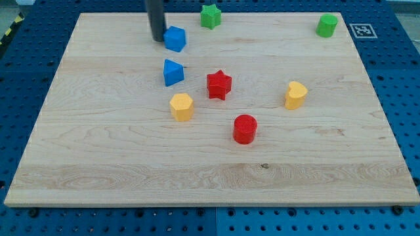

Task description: Slide the blue cube close to the red star

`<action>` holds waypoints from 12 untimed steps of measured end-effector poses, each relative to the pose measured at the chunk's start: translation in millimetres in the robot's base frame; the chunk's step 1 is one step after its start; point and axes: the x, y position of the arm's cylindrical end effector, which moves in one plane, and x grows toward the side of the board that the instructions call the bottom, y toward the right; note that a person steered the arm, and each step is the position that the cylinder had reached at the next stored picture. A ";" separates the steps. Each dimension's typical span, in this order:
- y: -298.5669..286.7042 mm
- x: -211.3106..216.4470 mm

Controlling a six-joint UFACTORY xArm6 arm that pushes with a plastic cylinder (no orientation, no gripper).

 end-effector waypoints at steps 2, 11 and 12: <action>27.5 2.0; 79.1 -10.8; 79.1 0.8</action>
